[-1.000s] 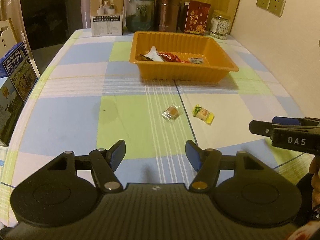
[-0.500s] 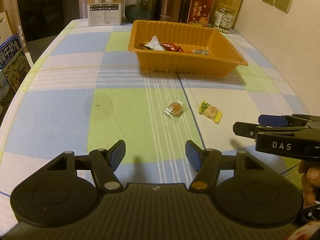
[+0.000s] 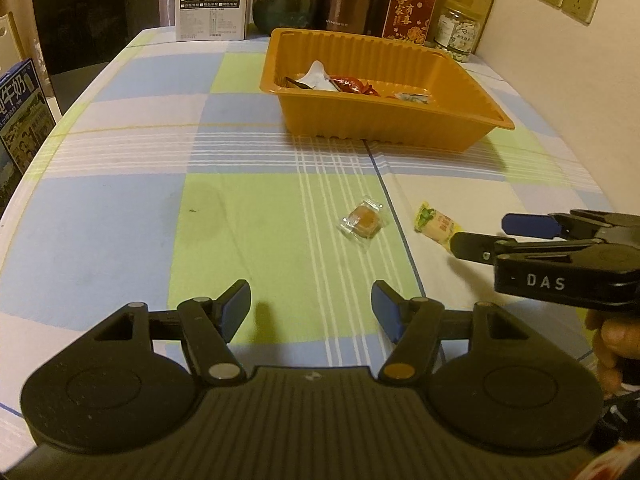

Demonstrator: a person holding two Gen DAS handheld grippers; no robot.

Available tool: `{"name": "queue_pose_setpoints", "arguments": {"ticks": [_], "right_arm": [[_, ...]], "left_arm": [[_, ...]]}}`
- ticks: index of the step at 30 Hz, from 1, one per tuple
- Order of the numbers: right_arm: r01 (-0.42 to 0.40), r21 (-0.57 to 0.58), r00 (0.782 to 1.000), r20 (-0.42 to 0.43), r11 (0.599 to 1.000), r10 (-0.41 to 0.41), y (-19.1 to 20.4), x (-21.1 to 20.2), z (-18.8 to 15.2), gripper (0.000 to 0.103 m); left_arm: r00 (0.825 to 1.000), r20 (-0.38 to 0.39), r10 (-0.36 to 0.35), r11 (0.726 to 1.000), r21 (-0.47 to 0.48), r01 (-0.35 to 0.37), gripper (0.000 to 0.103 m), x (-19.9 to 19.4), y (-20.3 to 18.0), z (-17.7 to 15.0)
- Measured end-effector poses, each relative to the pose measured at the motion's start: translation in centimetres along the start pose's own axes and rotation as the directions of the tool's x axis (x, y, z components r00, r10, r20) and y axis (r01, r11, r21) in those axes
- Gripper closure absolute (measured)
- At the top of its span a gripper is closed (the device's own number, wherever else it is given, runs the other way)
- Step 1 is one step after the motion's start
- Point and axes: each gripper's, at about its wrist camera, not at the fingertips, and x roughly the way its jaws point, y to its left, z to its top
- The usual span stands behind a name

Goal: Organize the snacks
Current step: 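Lower the open right tool onto the yellow-green packet and close it, then lower the open left tool onto the clear-wrapped brown candy and close it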

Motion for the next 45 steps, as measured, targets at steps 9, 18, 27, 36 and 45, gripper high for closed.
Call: {"name": "queue_pose_setpoints", "arguments": {"ticks": [9,18,27,36,45], "right_arm": [[-0.026,-0.107,1.000,0.000,0.994,0.026,0.9,2.6,0.4,0.059],[-0.044,-0.144,0.999,0.001,0.989,0.045,1.7,3.7,0.4,0.080],[0.013,0.001,1.000,0.017,1.000,-0.013,0.3,1.3,0.1,0.081],[0.035,0.136,0.999,0.014,0.990,-0.037,-1.6,-1.3,-1.3,0.082],[0.037,0.157,0.999,0.010,0.987,-0.039,-1.8,-1.4,-1.9,0.082]], "left_arm": [[1.000,-0.006,-0.007,1.000,-0.012,0.007,0.040,0.8,0.2,0.1],[1.000,-0.011,-0.008,1.000,-0.015,0.008,0.040,1.3,0.4,0.2],[0.999,0.031,-0.034,0.994,0.105,0.031,0.041,2.4,-0.9,1.5],[0.995,0.044,-0.086,0.960,0.271,0.071,0.054,5.1,-2.7,3.3],[0.993,0.018,-0.121,0.939,0.326,0.108,0.071,6.8,-3.3,3.9]]}}
